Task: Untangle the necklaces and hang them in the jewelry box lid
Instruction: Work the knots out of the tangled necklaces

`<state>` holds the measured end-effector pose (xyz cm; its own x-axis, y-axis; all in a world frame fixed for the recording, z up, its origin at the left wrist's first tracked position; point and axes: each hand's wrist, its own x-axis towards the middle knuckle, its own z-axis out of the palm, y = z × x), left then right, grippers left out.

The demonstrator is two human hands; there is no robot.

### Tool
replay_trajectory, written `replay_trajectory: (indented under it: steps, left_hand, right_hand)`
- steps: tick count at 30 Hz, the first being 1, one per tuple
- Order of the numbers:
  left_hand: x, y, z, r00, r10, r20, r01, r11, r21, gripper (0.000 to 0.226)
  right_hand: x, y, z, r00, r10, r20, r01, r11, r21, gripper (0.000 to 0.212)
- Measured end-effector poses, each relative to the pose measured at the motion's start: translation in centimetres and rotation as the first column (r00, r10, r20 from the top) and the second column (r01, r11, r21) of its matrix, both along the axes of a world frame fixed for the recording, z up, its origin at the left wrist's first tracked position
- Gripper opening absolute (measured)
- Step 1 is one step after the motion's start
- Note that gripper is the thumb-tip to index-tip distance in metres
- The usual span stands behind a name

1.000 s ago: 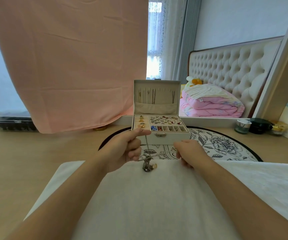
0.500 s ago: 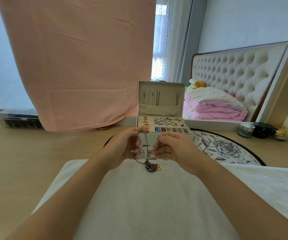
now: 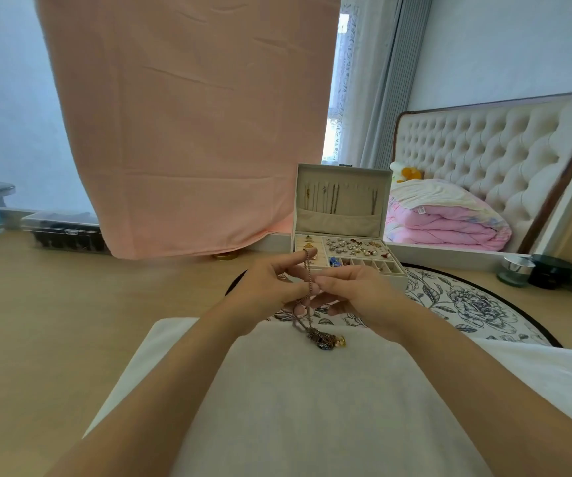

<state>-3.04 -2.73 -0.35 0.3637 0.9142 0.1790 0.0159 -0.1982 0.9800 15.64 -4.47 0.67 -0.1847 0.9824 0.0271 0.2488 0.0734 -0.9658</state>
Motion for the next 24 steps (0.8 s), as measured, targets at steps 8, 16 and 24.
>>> replay_trajectory:
  steps: [8,16,24]
  left_hand:
    - [-0.1,-0.2,0.5,0.989,-0.089,0.118,0.096,0.994,-0.055,0.042]
    - [-0.5,0.7,0.7,0.952,0.064,0.299,-0.014,0.986,-0.165,0.017]
    - [-0.6,2.0,-1.7,0.92,0.372,0.12,-0.331,0.905,-0.268,0.013]
  right_hand:
    - [-0.3,0.5,-2.1,0.994,0.094,0.063,-0.092,0.995,-0.036,0.041]
    - [-0.4,-0.3,-2.7,0.83,0.15,0.538,-0.19,0.981,0.021,0.024]
    - [1.6,-0.5,-2.1,0.857,0.009,0.515,-0.021,1.0,0.018,0.024]
